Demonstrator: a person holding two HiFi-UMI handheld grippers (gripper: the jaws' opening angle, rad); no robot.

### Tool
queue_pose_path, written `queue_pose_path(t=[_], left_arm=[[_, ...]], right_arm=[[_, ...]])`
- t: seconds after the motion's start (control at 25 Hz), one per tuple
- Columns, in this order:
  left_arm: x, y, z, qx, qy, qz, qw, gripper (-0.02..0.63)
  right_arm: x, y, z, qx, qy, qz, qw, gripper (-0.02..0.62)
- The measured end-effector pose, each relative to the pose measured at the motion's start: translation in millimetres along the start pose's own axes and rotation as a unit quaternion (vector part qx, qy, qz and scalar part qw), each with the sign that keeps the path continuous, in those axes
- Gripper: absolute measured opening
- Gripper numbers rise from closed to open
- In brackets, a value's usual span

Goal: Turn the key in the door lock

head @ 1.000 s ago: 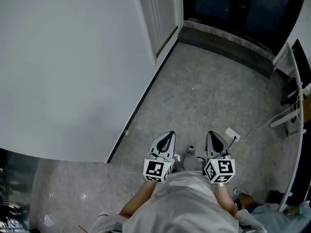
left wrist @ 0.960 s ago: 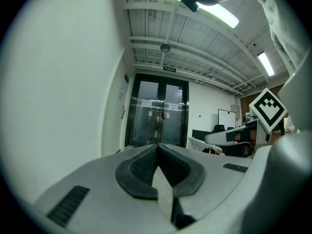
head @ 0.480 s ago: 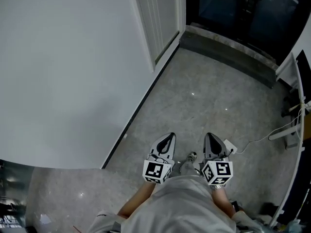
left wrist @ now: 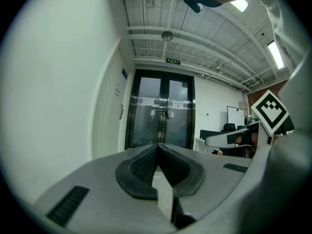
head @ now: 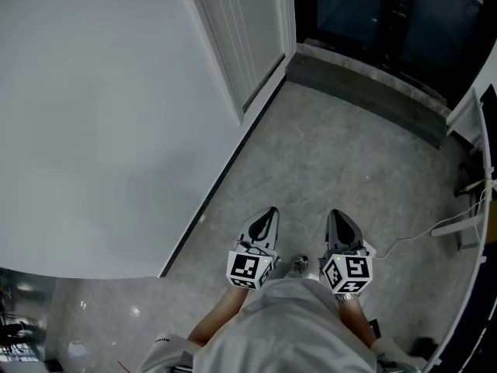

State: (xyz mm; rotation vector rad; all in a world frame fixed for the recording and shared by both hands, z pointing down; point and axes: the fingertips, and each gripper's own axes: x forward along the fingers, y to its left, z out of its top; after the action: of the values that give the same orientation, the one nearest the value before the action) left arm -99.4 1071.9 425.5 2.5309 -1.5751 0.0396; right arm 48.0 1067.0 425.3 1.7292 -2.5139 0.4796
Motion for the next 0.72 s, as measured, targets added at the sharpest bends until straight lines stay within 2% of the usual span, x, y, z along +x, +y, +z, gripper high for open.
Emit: queue_pose_path(t=[0.16, 0.52, 0.72], left_arm=[[33.3, -15.2, 6.0, -0.032, -0.006, -0.017, 0.9993, 0.009], [86.5, -22.6, 13.9, -0.006, 0.004, -0.029, 0.9996, 0.009], [111.7, -28.5, 2.8, -0.012, 0.011, -0.038, 0.9992, 0.009]], right_arm=[[15.4, -29.4, 13.6, 0.002, -0.006, 0.0, 1.0, -0.008], [28.3, -69.1, 18.4, 0.014, 0.007, -0.015, 1.0, -0.008], [41.3, -94.7, 18.5, 0.015, 0.012, -0.03, 0.999, -0.008]])
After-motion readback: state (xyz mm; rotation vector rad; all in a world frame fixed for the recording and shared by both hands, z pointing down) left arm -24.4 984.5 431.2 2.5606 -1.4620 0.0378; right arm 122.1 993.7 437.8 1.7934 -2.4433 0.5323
